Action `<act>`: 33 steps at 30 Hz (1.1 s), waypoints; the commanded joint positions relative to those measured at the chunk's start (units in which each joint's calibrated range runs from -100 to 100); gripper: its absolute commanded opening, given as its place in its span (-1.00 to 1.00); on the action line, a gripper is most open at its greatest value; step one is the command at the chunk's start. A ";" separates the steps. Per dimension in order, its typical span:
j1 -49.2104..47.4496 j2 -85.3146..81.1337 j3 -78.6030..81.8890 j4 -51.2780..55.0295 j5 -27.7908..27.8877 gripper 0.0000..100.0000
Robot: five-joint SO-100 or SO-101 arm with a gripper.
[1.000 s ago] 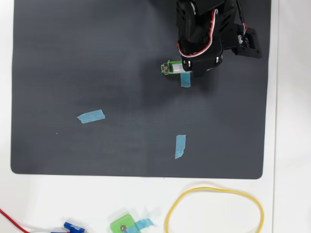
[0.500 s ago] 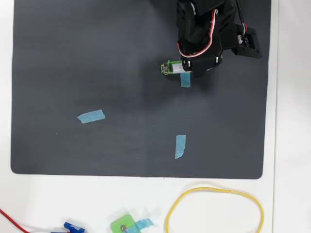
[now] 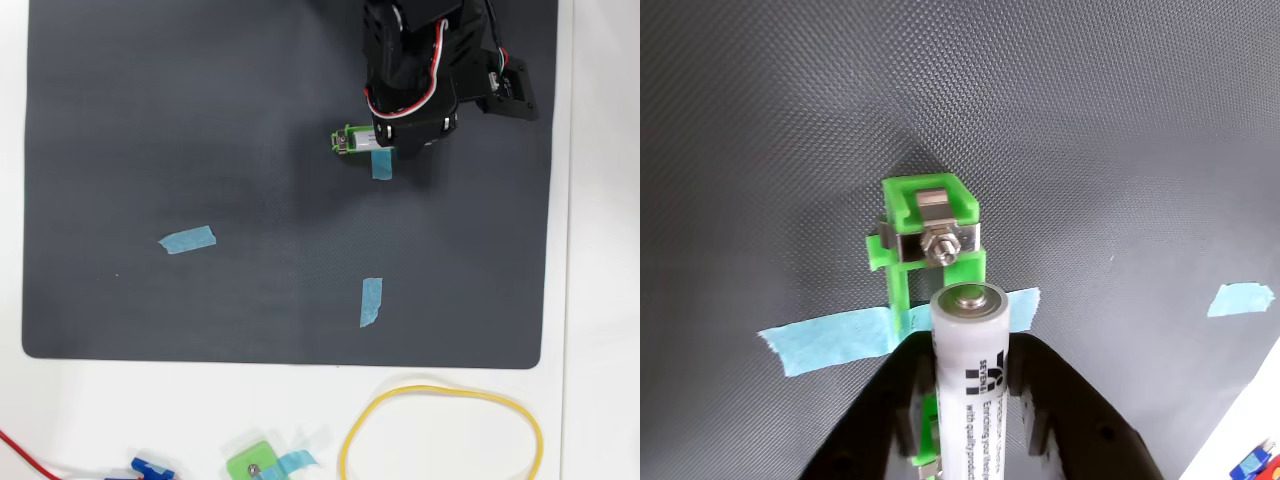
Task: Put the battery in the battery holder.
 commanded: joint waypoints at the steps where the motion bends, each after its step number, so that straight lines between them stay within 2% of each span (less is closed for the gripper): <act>1: 0.18 -0.15 -2.64 -2.43 -0.17 -1.00; 33: 0.18 -0.06 -1.85 1.07 -0.12 -1.00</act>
